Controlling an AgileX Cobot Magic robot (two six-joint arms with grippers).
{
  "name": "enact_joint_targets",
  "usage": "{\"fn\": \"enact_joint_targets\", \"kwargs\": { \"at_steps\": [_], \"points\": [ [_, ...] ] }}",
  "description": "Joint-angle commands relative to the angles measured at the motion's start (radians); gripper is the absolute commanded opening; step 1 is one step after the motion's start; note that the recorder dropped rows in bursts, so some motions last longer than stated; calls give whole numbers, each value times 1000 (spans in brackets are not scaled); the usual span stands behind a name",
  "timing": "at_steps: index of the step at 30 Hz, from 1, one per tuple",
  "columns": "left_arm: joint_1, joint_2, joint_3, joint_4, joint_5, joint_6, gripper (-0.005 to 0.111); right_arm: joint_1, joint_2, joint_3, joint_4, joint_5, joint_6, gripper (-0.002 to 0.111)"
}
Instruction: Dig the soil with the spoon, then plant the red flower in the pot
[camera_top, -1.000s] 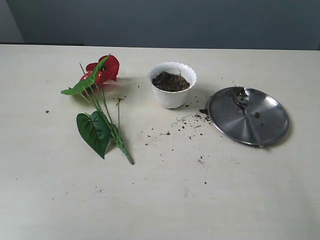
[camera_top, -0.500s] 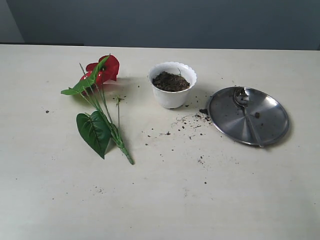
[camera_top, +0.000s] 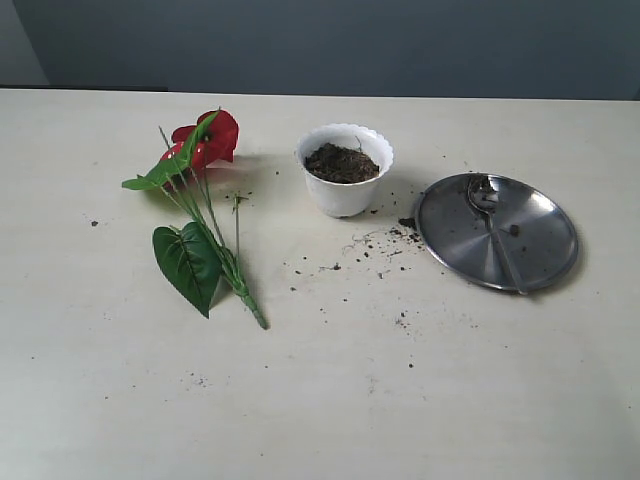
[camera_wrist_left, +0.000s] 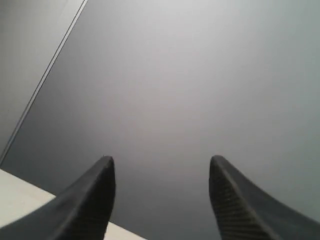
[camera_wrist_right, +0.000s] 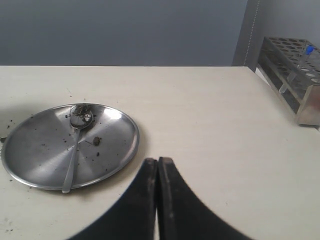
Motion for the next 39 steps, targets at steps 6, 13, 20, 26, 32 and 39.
{"fn": "enact_joint_targets", "kwargs": {
  "at_steps": [6,13,20,26,32,39],
  "points": [
    [-1,407,-406,-563,300,801,54,-4,-6,1,1,-5,0,-1],
    [-1,660,-504,-723,349,995,54,-4,-6,1,0,-5,0,-1],
    [-1,897,-524,-778,397,1002,54,-4,-6,1,0,-5,0,-1],
    [-1,1004,-524,-900,426,1016,54,-4,-6,1,0,-5,0,-1],
    [-1,1066,-524,-976,445,1018,53,-4,-6,1,0,-10,0,-1],
    [-1,1196,-524,-1023,543,1009,67,-4,-6,1,0,-10,0,-1]
  ]
}}
